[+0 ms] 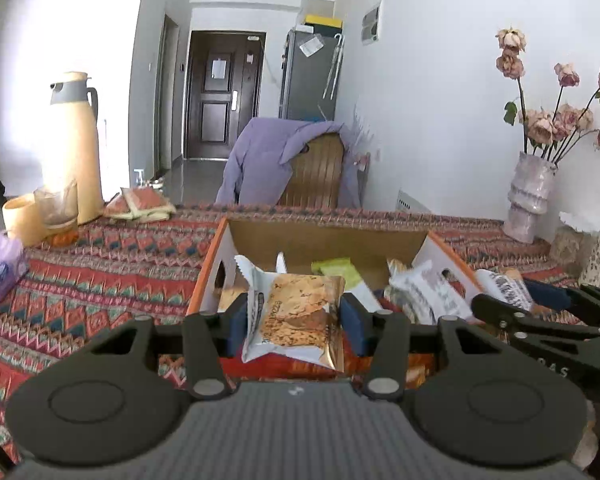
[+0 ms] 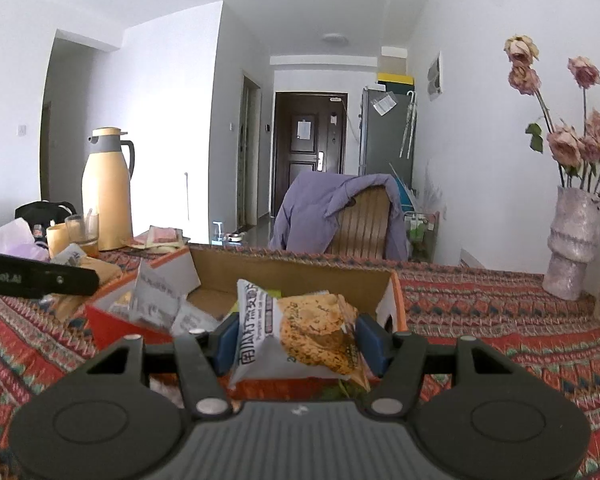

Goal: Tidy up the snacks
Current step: 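Carry both cracker packets over the box and open both grippers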

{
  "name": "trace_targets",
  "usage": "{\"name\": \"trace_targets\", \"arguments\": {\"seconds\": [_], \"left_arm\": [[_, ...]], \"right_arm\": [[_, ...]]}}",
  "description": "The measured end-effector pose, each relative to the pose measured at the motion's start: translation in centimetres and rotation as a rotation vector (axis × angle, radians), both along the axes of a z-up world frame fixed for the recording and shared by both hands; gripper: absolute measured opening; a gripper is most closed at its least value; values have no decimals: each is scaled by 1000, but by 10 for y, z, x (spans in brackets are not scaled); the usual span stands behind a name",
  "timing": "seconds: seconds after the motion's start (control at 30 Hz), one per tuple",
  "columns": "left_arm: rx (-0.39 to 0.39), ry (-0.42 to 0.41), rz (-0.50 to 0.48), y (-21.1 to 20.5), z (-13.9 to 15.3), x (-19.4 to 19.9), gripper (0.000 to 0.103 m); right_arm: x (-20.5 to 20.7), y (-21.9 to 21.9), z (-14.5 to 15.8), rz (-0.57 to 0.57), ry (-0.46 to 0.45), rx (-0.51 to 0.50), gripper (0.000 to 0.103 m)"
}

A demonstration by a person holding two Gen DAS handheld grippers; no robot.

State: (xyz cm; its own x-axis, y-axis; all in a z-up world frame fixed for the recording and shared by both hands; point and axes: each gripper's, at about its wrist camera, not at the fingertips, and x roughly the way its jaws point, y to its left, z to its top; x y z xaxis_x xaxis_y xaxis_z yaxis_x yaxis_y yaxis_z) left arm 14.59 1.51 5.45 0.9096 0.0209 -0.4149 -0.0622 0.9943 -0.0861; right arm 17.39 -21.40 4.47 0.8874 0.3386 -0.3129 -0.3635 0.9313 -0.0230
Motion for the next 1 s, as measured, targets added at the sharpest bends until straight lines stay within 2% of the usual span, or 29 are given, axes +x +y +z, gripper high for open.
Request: {"name": "trace_targets", "arguments": {"seconds": [0.37, 0.8, 1.0], "left_arm": [[17, -4, 37, -6, 13, 54, 49], [46, 42, 105, -10, 9, 121, 49], [38, 85, 124, -6, -4, 134, 51]], "right_arm": [[51, 26, 21, -34, 5, -12, 60], [106, 43, 10, -87, 53, -32, 60], [120, 46, 0, -111, 83, -52, 61]]}}
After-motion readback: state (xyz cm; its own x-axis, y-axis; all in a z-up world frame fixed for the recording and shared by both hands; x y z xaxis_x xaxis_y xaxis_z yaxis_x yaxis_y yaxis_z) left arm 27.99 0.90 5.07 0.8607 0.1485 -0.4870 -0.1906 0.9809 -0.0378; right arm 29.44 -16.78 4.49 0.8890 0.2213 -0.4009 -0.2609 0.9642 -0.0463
